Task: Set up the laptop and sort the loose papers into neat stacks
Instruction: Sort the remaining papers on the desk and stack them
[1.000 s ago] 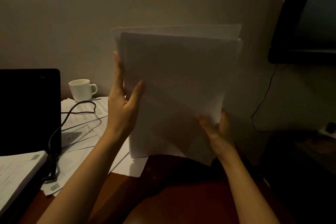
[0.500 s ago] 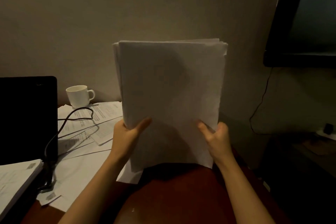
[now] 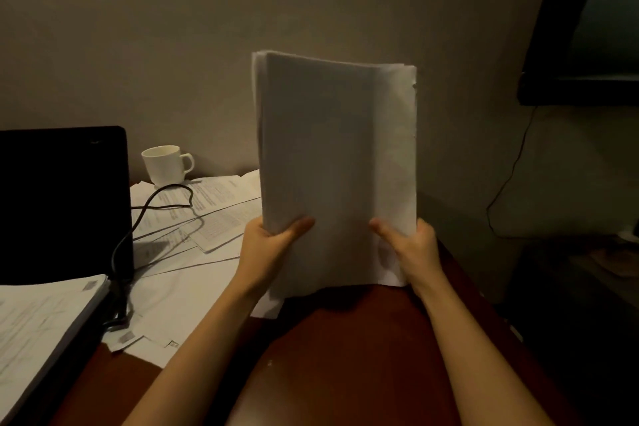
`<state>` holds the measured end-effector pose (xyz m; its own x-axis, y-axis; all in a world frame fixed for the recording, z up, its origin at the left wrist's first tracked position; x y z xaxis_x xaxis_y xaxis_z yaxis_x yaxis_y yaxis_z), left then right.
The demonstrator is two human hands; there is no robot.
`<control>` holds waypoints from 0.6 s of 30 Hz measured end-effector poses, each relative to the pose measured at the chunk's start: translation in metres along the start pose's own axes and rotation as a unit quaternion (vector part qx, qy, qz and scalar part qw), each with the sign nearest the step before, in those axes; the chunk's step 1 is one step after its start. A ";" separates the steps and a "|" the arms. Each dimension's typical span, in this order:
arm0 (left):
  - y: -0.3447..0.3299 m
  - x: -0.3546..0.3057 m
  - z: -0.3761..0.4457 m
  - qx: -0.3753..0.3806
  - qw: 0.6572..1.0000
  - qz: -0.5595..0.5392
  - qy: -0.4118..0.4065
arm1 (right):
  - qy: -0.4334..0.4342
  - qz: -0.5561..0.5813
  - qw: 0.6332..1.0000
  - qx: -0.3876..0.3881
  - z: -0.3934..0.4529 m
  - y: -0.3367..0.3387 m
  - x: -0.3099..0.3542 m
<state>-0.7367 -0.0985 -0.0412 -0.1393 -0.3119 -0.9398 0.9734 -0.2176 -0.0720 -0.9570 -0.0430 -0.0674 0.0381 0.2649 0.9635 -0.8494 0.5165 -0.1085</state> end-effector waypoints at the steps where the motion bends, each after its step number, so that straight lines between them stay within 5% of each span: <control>1: -0.002 -0.001 0.000 -0.006 1.000 0.010 -0.014 | 0.014 -0.011 1.000 -0.018 0.001 0.002 0.001; 10: -0.004 -0.009 0.009 -0.069 0.995 0.019 -0.062 | 0.068 -0.089 0.989 -0.101 0.005 0.010 0.018; 18: -0.016 0.038 -0.005 0.011 0.999 0.016 0.036 | -0.032 -0.074 0.989 -0.122 0.009 0.022 -0.013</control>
<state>-0.7562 -0.1020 -0.0773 -0.0931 -0.2520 -0.9632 0.9729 -0.2286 -0.0342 -0.9807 -0.0425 -0.0803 0.1116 0.1240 0.9860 -0.6842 0.7291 -0.0142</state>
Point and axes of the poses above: each hand's wrist, its own z-axis towards the middle knuckle, its own y-axis out of the back of the hand, x = y × z, the point moved 7 cm from there along z, towards the middle knuckle, and after that the axes turned 1 degree about -z, right-handed, at the moved point
